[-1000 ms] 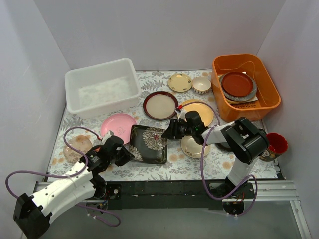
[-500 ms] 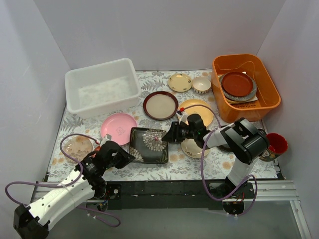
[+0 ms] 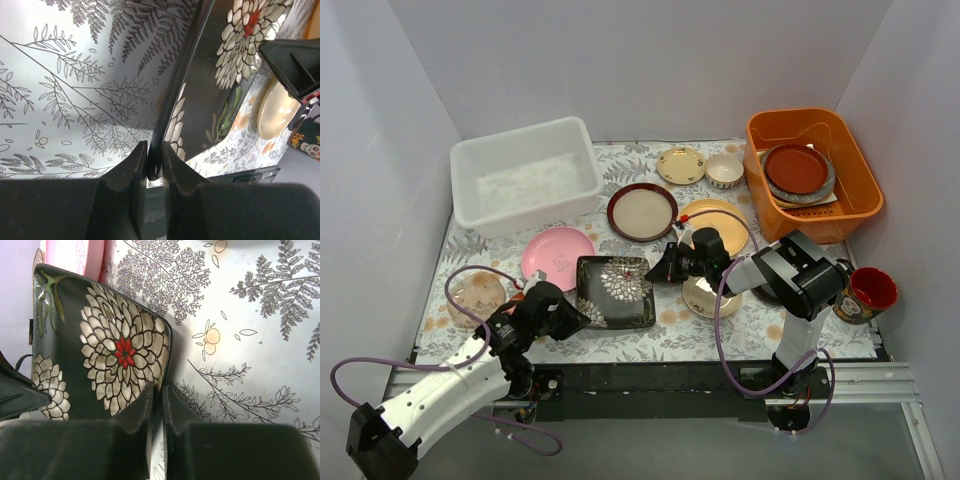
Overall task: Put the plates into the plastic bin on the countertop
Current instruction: Pick up the plate at the center of the board.
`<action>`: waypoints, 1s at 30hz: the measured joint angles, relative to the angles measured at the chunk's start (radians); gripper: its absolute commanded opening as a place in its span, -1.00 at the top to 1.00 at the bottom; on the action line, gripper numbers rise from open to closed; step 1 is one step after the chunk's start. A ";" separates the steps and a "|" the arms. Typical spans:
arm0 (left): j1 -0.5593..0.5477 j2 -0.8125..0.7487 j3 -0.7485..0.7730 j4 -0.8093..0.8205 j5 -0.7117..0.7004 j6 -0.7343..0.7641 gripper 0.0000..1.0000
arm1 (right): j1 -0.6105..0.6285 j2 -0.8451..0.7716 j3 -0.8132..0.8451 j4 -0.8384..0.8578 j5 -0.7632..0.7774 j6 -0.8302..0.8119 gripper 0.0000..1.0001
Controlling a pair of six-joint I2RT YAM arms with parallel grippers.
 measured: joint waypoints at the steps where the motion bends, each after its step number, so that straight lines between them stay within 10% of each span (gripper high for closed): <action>1: 0.000 -0.003 0.001 0.000 0.003 0.003 1.00 | 0.000 0.005 0.003 0.003 0.002 0.010 0.97; 30: -0.006 0.054 0.001 0.039 0.010 0.151 0.42 | 0.004 -0.069 0.010 -0.080 0.000 -0.021 0.97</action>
